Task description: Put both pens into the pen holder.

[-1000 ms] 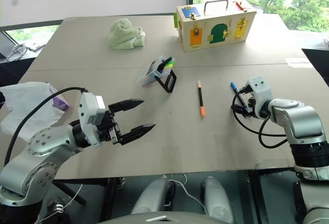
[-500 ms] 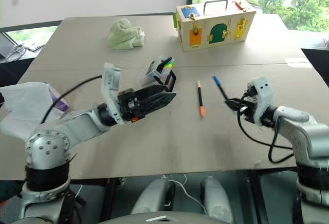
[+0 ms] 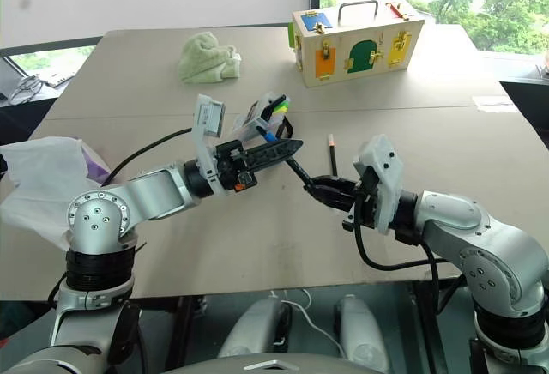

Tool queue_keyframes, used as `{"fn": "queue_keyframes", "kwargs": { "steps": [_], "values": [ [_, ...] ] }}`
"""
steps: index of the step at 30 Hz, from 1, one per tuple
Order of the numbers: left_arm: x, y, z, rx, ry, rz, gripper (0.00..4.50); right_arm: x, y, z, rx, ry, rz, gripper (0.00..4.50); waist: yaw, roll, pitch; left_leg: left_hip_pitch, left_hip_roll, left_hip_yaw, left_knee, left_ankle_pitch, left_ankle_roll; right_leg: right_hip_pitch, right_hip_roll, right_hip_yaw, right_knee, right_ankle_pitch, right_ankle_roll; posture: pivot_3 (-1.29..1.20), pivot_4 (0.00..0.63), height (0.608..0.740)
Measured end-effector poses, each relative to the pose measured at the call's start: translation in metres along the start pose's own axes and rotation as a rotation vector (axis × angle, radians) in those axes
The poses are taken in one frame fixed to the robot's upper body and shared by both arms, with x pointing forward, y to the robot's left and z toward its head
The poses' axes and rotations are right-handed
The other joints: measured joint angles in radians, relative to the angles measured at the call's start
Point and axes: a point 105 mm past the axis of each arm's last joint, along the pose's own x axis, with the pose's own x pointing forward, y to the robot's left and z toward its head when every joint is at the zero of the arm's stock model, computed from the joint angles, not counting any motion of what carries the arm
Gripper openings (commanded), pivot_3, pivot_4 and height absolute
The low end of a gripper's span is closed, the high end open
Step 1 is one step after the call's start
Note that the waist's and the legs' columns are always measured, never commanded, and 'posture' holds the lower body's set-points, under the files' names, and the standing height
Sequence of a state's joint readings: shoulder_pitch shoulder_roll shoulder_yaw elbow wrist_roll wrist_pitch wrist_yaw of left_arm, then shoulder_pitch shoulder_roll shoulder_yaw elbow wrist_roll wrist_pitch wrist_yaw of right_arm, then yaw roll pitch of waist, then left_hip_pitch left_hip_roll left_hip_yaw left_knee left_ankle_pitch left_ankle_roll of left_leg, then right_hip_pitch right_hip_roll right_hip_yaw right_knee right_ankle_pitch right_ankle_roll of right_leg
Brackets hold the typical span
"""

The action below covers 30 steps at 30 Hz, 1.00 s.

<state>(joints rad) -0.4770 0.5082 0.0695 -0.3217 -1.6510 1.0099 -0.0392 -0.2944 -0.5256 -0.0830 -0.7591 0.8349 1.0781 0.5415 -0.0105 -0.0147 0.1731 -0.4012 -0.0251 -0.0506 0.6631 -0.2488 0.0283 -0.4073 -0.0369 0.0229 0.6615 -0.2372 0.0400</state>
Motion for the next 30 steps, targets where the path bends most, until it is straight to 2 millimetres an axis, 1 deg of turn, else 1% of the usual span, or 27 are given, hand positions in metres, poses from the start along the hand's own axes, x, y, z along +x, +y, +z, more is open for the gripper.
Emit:
{"fn": "queue_keyframes", "kwargs": {
  "steps": [3,5,6,7,8,9,10,12,13,14,15,16,18,19,23,25,28,30],
  "values": [
    [-0.001,0.001,0.002,0.007,-0.006,0.009,0.04,0.003,-0.002,0.0,0.004,-0.006,0.006,0.0,-0.002,0.0,0.0,0.0,0.0,0.0,0.0,0.0,0.0,0.0,0.0,0.0,0.0,0.0,0.0,0.0,0.15,0.74],
    [-0.002,0.001,0.004,0.027,-0.018,0.017,0.0,0.006,-0.003,0.002,0.005,-0.016,0.011,1.01,-0.001,0.0,0.0,0.0,0.0,0.0,0.0,0.0,0.0,0.0,0.0,0.0,0.0,0.0,0.0,0.0,0.15,0.74],
    [-0.002,0.002,0.007,0.064,-0.018,0.03,0.0,0.007,-0.005,0.007,0.006,-0.055,0.012,1.46,-0.001,0.0,0.0,0.0,0.0,0.0,0.0,0.0,0.0,0.0,0.001,0.0,0.0,0.0,0.0,0.0,0.15,0.74],
    [-0.002,0.002,0.009,0.085,-0.02,0.038,0.0,0.007,-0.006,0.009,0.001,-0.069,0.012,1.81,0.0,0.0,0.0,0.0,0.0,0.0,0.0,0.0,0.0,0.0,0.001,0.0,0.0,0.0,0.0,0.0,0.15,0.74],
    [-0.003,0.002,0.018,0.148,-0.028,0.062,0.0,0.006,-0.007,0.012,-0.014,-0.09,0.005,2.32,0.001,-0.001,0.001,0.0,0.0,0.0,0.0,0.0,0.0,0.0,0.002,-0.001,0.0,0.0,0.0,0.0,0.15,0.74],
    [-0.003,0.001,0.026,0.196,-0.039,0.072,0.0,0.005,-0.009,0.014,-0.028,-0.098,-0.004,2.71,0.003,-0.001,0.001,-0.001,-0.001,0.0,0.0,0.0,0.0,0.0,0.002,-0.001,0.0,0.0,0.0,0.0,0.15,0.74],
    [-0.002,-0.004,0.038,0.261,-0.059,0.075,0.0,0.002,-0.014,0.015,-0.054,-0.096,-0.024,3.2,0.004,-0.001,0.001,-0.001,-0.001,0.0,0.0,0.0,0.0,0.0,0.002,-0.001,-0.001,0.0,0.0,0.0,0.15,0.74],
    [0.001,-0.021,0.07,0.43,-0.116,0.078,0.0,-0.012,-0.031,0.012,-0.145,-0.042,-0.108,4.16,0.012,-0.003,0.003,-0.003,-0.002,0.0,0.0,0.0,0.0,-0.001,0.002,-0.002,-0.002,0.0,0.0,0.0,0.15,0.74],
    [0.001,-0.029,0.084,0.503,-0.151,0.091,0.0,-0.019,-0.04,0.013,-0.182,-0.026,-0.155,4.43,0.013,-0.003,0.003,-0.003,-0.002,0.0,0.001,0.0,0.0,-0.001,0.001,-0.001,-0.002,0.0,0.001,0.0,0.15,0.74],
    [0.001,-0.034,0.098,0.596,-0.177,0.125,0.0,-0.026,-0.049,0.012,-0.23,-0.001,-0.2,4.43,0.013,-0.003,0.003,-0.003,-0.003,0.001,0.0,0.0,-0.001,-0.001,0.001,-0.001,-0.002,0.0,0.001,0.0,0.15,0.74],
    [0.001,-0.036,0.106,0.679,-0.178,0.164,0.0,-0.032,-0.054,0.01,-0.26,0.027,-0.224,4.43,0.014,-0.003,0.003,-0.003,-0.003,0.001,0.0,0.001,-0.001,-0.001,0.001,0.0,-0.003,0.0,0.001,0.0,0.15,0.74],
    [0.002,-0.035,0.115,0.866,-0.151,0.258,0.0,-0.042,-0.062,0.007,-0.296,0.053,-0.262,4.43,0.014,-0.003,0.003,-0.002,-0.003,0.001,-0.002,0.002,-0.003,-0.001,0.001,0.0,-0.003,-0.001,0.002,0.0,0.15,0.74],
    [0.008,-0.03,0.117,1.071,-0.089,0.338,0.0,-0.052,-0.07,0.007,-0.329,0.065,-0.305,4.43,0.013,-0.003,0.003,0.0,-0.003,0.003,-0.007,0.002,-0.004,-0.001,0.001,0.003,-0.004,-0.001,0.002,0.0,0.15,0.74],
    [0.012,-0.028,0.113,1.127,-0.065,0.343,0.0,-0.054,-0.072,0.008,-0.34,0.066,-0.316,4.43,0.013,-0.003,0.003,0.001,-0.003,0.004,-0.009,0.002,-0.004,-0.001,0.001,0.003,-0.004,-0.001,0.002,0.0,0.15,0.74],
    [0.029,-0.018,0.092,1.264,0.042,0.317,0.0,-0.056,-0.073,0.01,-0.385,0.065,-0.334,4.43,0.009,-0.003,0.003,-0.002,-0.001,0.004,-0.01,0.003,-0.004,-0.005,0.001,0.004,-0.004,-0.001,0.001,0.0,0.15,0.74],
    [0.033,-0.013,0.085,1.305,0.088,0.313,0.0,-0.055,-0.074,0.007,-0.385,0.073,-0.337,4.43,0.006,-0.003,0.003,-0.003,-0.001,0.004,-0.01,0.003,-0.004,-0.006,0.001,0.004,-0.005,-0.001,0.001,0.0,0.15,0.74],
    [0.036,-0.002,0.081,1.364,0.14,0.326,0.0,-0.052,-0.071,0.004,-0.387,0.078,-0.332,4.43,0.004,-0.003,0.003,-0.003,-0.001,0.004,-0.01,0.003,-0.004,-0.006,0.001,0.004,-0.005,-0.001,0.002,0.0,0.15,0.74],
    [0.038,0.001,0.082,1.398,0.15,0.333,0.0,-0.052,-0.07,0.004,-0.39,0.075,-0.337,4.43,0.004,-0.004,0.003,-0.003,-0.001,0.004,-0.01,0.002,-0.004,-0.006,0.001,0.003,-0.004,-0.001,0.002,0.0,0.15,0.74]
  ]
}}
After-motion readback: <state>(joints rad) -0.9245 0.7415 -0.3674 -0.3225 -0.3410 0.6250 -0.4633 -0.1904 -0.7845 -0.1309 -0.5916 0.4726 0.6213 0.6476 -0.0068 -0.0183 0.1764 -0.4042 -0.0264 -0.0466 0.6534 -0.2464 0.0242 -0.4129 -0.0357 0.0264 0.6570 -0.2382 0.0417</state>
